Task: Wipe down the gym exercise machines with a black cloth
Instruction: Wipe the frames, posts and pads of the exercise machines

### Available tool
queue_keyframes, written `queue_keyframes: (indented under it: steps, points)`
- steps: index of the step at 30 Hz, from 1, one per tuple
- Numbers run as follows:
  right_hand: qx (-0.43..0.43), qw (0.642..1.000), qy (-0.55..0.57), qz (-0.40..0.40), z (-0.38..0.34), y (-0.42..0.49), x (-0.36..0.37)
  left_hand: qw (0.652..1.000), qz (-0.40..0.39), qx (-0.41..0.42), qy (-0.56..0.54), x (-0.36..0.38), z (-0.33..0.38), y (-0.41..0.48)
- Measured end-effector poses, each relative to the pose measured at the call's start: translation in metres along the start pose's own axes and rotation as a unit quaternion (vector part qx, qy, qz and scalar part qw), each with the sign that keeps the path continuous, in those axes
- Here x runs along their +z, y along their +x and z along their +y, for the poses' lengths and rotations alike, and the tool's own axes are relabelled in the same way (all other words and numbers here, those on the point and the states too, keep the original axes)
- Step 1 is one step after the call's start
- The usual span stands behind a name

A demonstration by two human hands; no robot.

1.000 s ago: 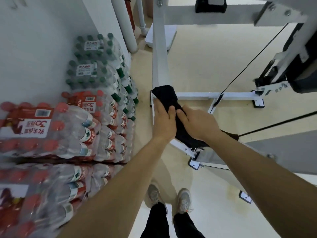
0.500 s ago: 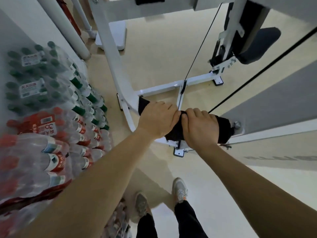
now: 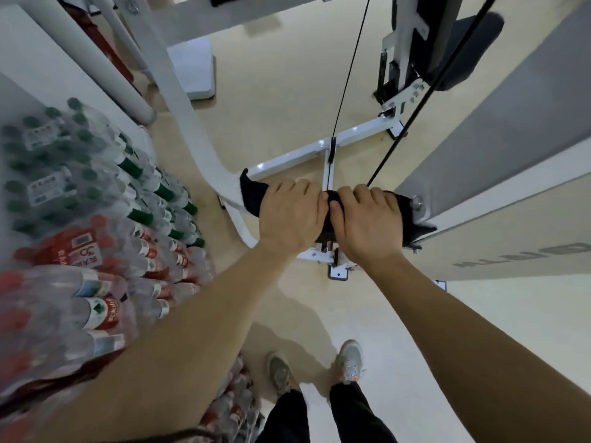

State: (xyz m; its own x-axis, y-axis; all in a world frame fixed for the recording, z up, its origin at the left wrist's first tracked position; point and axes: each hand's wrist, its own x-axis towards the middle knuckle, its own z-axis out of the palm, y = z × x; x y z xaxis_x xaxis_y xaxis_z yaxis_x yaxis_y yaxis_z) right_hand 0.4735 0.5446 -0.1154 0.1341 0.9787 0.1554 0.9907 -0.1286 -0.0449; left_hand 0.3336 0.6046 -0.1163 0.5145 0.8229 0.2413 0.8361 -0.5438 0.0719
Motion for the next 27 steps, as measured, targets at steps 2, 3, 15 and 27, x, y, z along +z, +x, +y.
queue_keyframes:
  steps: [2,3,15,27]
  points:
    - [0.016,1.0,0.006,0.009,0.013,-0.004,-0.001,1.0,-0.025,-0.005,-0.002,0.003,0.024,0.004]
    - [0.022,1.0,0.01,0.012,0.013,-0.005,-0.001,1.0,-0.024,-0.001,-0.004,0.004,0.028,0.005]
    - [-0.066,0.996,0.017,-0.056,-0.082,0.034,0.0,0.991,0.014,0.11,-0.073,0.003,-0.121,-0.003]
    - [-0.08,0.994,0.046,-0.061,-0.019,0.011,-0.007,0.996,0.089,-0.025,0.007,0.01,-0.042,-0.015]
